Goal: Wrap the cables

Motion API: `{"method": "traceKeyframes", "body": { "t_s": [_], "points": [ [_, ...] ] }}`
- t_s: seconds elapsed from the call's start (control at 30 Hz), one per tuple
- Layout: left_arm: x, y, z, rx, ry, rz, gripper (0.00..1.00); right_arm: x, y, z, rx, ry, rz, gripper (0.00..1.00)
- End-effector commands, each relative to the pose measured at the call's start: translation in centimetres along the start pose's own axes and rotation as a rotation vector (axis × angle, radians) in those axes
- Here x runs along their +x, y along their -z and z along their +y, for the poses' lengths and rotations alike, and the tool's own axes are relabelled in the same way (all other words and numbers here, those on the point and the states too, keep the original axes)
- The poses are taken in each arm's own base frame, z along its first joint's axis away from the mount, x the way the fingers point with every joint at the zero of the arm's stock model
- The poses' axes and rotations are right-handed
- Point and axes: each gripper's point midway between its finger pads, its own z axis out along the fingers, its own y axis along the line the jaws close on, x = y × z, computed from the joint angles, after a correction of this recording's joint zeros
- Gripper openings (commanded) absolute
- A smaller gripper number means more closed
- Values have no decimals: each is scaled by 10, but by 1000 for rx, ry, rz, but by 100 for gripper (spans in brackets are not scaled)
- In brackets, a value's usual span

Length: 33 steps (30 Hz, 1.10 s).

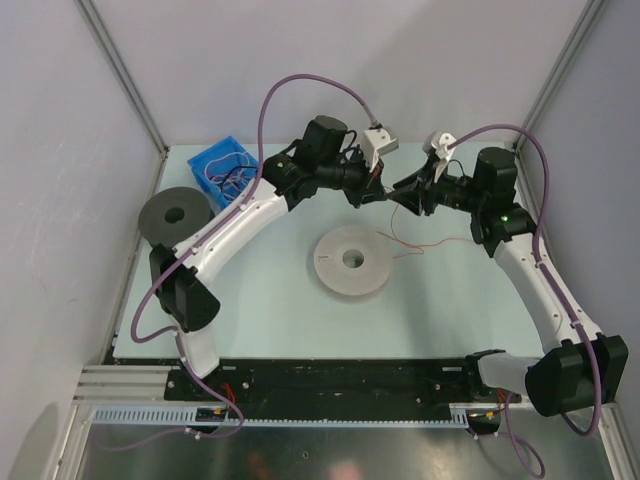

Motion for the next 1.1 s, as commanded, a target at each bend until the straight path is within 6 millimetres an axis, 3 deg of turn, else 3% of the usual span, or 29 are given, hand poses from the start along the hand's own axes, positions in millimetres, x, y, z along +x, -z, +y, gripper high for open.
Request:
{"method": "traceKeyframes", "body": {
  "t_s": [0.0, 0.1, 0.17, 0.23, 0.33, 0.37, 0.43, 0.53, 0.63, 0.73, 0.9, 1.07],
  "points": [
    [-20, 18, -15, 33, -57, -67, 0, -4, -1, -3, 3, 80, -12, 26],
    [-19, 21, -15, 24, -76, -66, 0, 1, 1, 2, -18, 99, 5, 5],
    [-21, 25, -13, 6, -93, -71, 9, 4, 4, 4, -25, 107, 20, 1],
    [-23, 33, -8, -19, -96, -79, 33, 7, 11, 5, -26, 105, 29, 0],
    [-29, 61, 0, -34, -48, -116, 74, 4, 27, -1, -2, 92, 15, 0],
    [-29, 73, 5, -41, -18, -127, 84, 3, 34, -4, 11, 84, 3, 0],
    [-21, 94, 15, -55, 55, -137, 95, 2, 47, -10, 36, 58, -15, 0],
    [12, 113, 33, -108, 175, -108, 99, 9, 65, -19, 68, 34, -11, 0],
    [59, 116, 41, -139, 295, -46, 99, 16, 77, -20, 92, 39, 3, 0],
    [104, 106, 37, -112, 377, 32, 99, 26, 84, -20, 116, 75, 36, 0],
    [153, 81, 32, -6, 437, 126, 99, 41, 89, -29, 165, 64, 92, 0],
    [187, 55, 55, 11, 487, 202, 100, 61, 88, -30, 161, -3, 147, 0]
  ]
}}
